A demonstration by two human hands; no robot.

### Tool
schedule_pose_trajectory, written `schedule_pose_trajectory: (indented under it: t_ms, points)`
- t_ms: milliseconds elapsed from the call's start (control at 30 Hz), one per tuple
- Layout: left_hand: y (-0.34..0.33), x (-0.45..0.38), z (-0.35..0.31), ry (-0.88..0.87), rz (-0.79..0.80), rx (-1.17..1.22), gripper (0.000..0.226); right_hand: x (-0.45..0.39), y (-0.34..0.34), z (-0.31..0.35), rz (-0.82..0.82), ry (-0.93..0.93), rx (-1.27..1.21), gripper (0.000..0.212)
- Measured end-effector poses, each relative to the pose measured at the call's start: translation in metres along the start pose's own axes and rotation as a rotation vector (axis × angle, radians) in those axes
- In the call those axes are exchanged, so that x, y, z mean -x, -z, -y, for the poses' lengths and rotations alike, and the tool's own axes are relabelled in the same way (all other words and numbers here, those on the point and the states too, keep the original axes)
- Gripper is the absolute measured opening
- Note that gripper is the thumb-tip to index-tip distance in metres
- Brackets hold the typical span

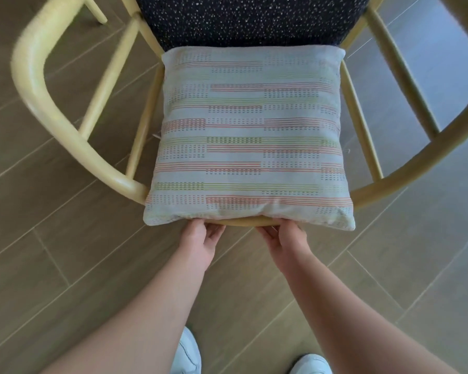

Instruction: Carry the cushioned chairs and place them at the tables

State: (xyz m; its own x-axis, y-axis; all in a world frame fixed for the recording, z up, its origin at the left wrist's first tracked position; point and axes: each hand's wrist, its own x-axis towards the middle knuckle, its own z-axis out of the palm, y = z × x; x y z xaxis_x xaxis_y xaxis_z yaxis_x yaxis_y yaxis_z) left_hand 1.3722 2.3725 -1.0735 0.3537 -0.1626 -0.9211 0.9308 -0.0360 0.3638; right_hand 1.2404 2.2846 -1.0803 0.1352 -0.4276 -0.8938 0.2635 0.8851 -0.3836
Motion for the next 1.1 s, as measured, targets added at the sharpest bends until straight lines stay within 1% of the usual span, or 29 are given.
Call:
schedule_pose_trajectory:
  t_ms: [200, 400, 600, 800, 967, 1100]
  points:
    - [0.020, 0.050, -0.006, 0.014, -0.013, -0.031, 0.020, 0.053, 0.008, -0.003, -0.011, -0.003, 0.049, 0.019]
    - [0.034, 0.100, -0.006, 0.045, 0.002, -0.054, 0.020, 0.103, 0.020, 0.006, -0.044, 0.044, 0.159, 0.014]
    - [0.034, 0.148, -0.011, 0.051, -0.014, -0.038, 0.012, 0.157, 0.020, 0.024, -0.066, 0.061, 0.173, 0.016]
    - [0.041, 0.205, -0.032, 0.042, -0.033, -0.071, 0.009, 0.218, 0.013, 0.036, -0.060, 0.060, 0.186, 0.014]
    - [0.046, 0.252, -0.050, 0.059, -0.030, -0.088, 0.012, 0.268, 0.006, 0.047, -0.043, 0.062, 0.180, 0.008]
    - [0.042, 0.287, -0.063, 0.069, -0.027, -0.087, 0.017, 0.299, 0.002, 0.063, -0.042, 0.062, 0.189, 0.011]
